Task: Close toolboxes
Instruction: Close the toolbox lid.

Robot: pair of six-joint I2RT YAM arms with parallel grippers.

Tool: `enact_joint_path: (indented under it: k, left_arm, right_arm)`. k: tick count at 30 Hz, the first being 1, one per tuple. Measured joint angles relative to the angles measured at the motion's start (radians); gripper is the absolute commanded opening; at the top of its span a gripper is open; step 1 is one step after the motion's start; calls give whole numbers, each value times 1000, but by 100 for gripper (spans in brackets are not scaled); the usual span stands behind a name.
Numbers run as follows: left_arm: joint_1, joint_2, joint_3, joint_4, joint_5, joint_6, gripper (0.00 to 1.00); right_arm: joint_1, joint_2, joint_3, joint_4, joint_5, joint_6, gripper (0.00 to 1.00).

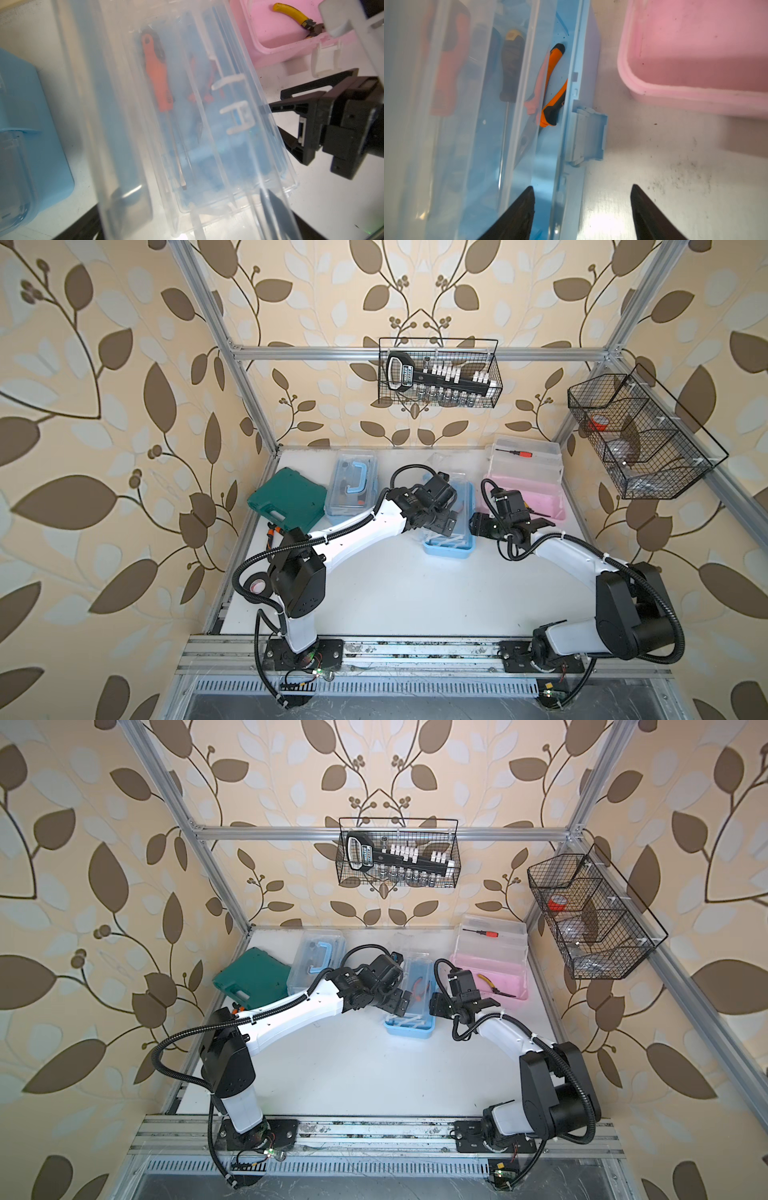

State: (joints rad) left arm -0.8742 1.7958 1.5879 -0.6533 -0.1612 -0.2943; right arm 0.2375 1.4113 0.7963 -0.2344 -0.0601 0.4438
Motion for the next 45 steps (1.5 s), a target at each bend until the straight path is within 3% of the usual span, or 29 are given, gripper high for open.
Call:
enact_joint_path:
  k: [14,27,45]
  left_arm:
    - [-30,47,62,-13,-10,15,99]
    - [-86,102,154,-97,-59,57,99]
    - [-115,108,203,-132,31,101,99]
  right_arm:
    - [-82,-145,-23,-42,53,9,71]
    - [-103,-96,-37,-37,53,9,71]
    - [-121,-15,-69,13,40,18,66]
